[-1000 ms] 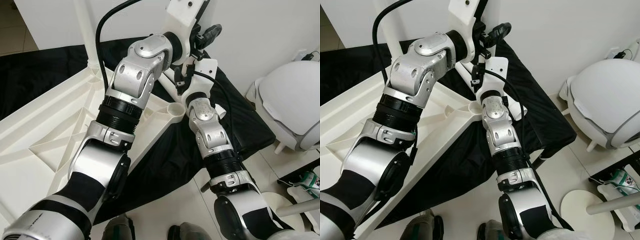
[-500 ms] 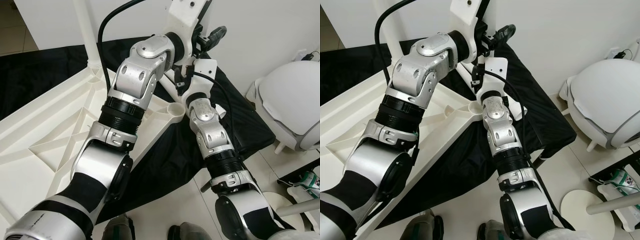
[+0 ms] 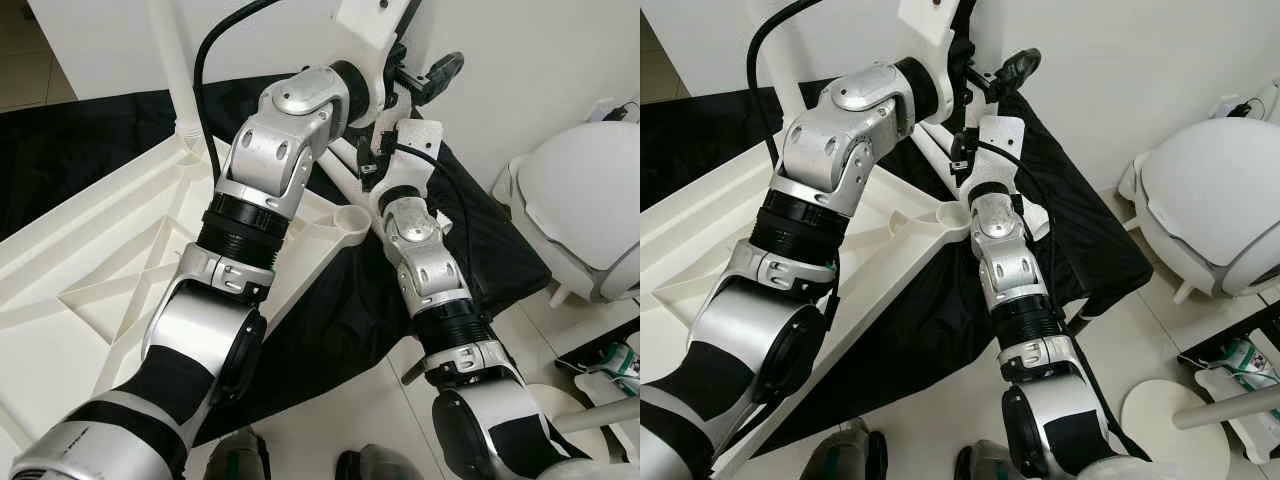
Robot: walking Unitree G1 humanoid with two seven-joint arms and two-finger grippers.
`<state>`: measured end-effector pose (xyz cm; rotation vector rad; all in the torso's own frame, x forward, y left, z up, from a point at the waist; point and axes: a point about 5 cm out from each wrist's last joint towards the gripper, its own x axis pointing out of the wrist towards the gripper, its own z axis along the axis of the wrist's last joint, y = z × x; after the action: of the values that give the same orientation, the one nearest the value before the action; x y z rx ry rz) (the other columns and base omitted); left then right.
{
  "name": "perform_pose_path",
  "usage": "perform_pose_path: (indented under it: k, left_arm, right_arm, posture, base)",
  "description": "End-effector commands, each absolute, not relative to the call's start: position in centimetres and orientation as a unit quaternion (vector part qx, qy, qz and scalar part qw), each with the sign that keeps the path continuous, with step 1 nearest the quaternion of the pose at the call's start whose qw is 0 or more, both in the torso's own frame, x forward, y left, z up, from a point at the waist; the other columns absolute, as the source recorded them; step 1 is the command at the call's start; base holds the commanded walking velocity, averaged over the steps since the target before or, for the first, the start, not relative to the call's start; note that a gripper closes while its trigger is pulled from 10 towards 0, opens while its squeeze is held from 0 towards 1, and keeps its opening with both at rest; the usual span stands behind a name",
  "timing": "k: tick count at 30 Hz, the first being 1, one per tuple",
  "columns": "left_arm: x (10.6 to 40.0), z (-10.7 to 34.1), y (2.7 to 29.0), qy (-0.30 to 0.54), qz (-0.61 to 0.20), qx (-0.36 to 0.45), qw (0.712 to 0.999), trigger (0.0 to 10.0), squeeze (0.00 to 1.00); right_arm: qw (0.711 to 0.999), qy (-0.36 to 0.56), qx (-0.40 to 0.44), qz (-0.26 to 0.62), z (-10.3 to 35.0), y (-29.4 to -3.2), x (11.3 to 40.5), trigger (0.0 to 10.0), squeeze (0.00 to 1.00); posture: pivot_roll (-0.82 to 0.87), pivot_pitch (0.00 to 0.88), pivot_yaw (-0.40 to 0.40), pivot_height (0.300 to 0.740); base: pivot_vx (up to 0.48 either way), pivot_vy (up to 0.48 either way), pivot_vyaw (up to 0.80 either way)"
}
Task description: Building children table
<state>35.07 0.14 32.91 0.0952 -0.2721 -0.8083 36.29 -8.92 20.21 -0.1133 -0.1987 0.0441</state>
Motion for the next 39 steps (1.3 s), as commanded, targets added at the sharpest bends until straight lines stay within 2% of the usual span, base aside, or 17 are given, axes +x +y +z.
perform_pose_path:
  k: [1, 20, 26, 31, 36, 39]
  left_arm:
    - [35.2, 33.0, 0.7, -0.142, -0.354, 0.046, 0.923, 10.0, 0.00]
    - [35.2, 30.6, 4.7, -0.130, -0.331, -0.003, 0.935, 10.0, 0.00]
    - [35.3, 29.6, 6.1, -0.135, -0.303, -0.033, 0.943, 10.0, 0.00]
    - [36.1, 27.9, 8.5, -0.124, -0.218, -0.054, 0.966, 10.0, 0.00]
    - [36.5, 26.9, 9.6, -0.108, -0.183, -0.048, 0.976, 10.0, 0.00]
    - [36.6, 24.1, 10.7, -0.048, -0.135, -0.040, 0.989, 10.0, 0.00]
  right_arm:
    - [0.994, -0.097, -0.050, 0.012, 20.4, -9.3, 36.6, 10.0, 0.00]
    - [0.995, -0.093, -0.033, -0.005, 20.5, -11.7, 37.4, 10.0, 0.00]
    - [0.993, -0.107, -0.033, 0.029, 20.4, -11.9, 37.2, 10.0, 0.00]
    - [0.993, -0.107, -0.023, 0.050, 20.1, -11.7, 37.0, 10.0, 0.00]
    - [0.992, -0.110, -0.022, 0.059, 20.1, -11.5, 36.9, 10.0, 0.00]
    - [0.991, -0.114, -0.016, 0.065, 20.1, -11.5, 36.8, 10.0, 0.00]
  posture:
    - [-0.06, 0.000, 0.014, 0.740]
    - [-0.06, 0.000, 0.024, 0.740]
    - [-0.06, 0.000, 0.018, 0.740]
    - [-0.07, 0.000, 0.007, 0.740]
    - [-0.07, 0.000, 0.006, 0.740]
    - [-0.07, 0.000, 0.010, 0.740]
  base:
    - [0.000, 0.000, 0.00]
    - [0.000, 0.000, 0.00]
    - [0.000, 0.000, 0.00]
    - [0.000, 0.000, 0.00]
    - [0.000, 0.000, 0.00]
    - [0.000, 0.000, 0.00]
